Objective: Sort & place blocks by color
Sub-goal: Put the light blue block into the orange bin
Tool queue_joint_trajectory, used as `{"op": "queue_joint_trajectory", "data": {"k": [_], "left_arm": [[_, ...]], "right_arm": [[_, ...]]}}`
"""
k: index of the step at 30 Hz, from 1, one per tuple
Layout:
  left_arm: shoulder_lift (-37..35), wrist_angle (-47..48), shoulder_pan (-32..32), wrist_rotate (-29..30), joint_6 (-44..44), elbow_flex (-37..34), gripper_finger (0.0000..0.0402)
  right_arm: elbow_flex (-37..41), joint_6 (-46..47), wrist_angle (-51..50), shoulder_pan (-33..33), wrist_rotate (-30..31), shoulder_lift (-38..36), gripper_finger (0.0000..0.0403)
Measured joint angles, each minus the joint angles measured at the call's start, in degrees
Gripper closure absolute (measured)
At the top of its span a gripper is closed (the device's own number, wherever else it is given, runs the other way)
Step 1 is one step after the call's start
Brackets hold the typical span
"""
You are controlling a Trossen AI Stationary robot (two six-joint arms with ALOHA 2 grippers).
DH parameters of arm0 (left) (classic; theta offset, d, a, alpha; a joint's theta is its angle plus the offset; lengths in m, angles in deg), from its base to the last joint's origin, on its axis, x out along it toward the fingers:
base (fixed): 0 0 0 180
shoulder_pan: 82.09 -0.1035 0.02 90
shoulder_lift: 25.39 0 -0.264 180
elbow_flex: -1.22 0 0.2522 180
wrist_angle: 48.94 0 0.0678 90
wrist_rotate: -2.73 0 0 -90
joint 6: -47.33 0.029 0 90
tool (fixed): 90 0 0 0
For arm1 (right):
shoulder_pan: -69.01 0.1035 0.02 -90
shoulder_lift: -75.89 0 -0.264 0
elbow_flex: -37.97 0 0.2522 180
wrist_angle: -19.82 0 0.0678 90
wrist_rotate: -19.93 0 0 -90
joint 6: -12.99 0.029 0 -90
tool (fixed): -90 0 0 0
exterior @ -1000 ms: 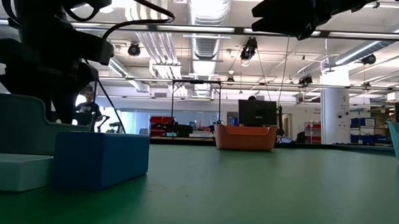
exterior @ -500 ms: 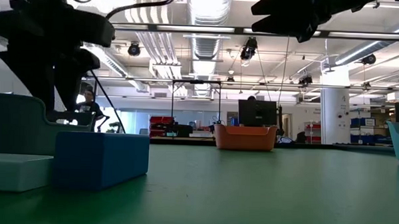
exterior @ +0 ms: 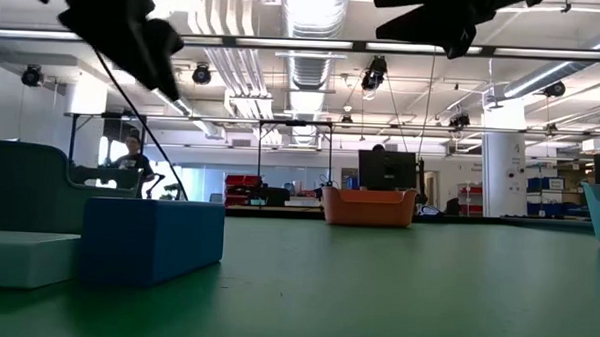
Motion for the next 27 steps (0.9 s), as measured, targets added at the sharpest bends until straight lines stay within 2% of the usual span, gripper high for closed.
{"op": "queue_joint_trajectory", "data": {"k": [5,12,16,27], "left_arm": [[-0.9,-16.13,0.0,5.56,11.24,-1.93,0.0174],[-0.78,-38.13,-0.57,6.59,31.86,-6.2,0.0174],[-0.86,-47.65,-1.66,6.66,38.88,-8.55,0.0174],[-3.81,-50.94,-5.63,6.72,41.22,-13.42,0.0174]], "right_arm": [[-3.22,3.92,-8.4,0.11,-0.59,0.0,0.014],[-6.74,9.62,-16.67,0.11,-4.97,0.0,0.0144],[-7.67,11.24,-17.53,0.78,-6.45,0.0,0.0153],[-12.84,15.08,-24.04,3.65,-6.43,0.0,0.0172]]}}
